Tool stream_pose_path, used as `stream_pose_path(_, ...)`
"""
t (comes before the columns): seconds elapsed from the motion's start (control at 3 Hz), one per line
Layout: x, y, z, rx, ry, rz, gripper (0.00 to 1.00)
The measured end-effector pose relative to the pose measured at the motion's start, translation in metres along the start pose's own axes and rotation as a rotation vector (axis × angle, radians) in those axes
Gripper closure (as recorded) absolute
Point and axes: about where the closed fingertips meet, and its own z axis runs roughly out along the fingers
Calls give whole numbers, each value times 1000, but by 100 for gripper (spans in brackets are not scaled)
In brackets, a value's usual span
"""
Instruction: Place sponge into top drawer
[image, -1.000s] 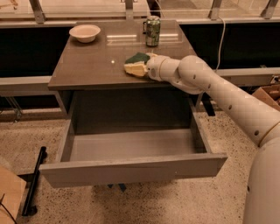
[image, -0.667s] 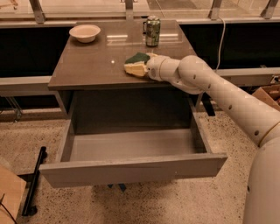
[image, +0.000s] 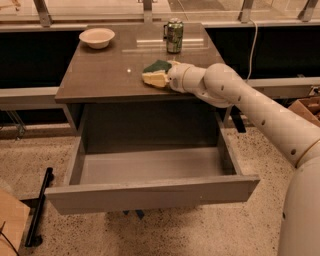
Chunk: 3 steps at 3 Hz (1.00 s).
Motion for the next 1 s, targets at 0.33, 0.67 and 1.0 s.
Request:
stream_pose_path(0.33,0,0,0,0,0,0,61)
stream_pose_path(0.67,0,0,0,0,0,0,38)
stream_pose_path(1.0,0,0,0,0,0,0,15)
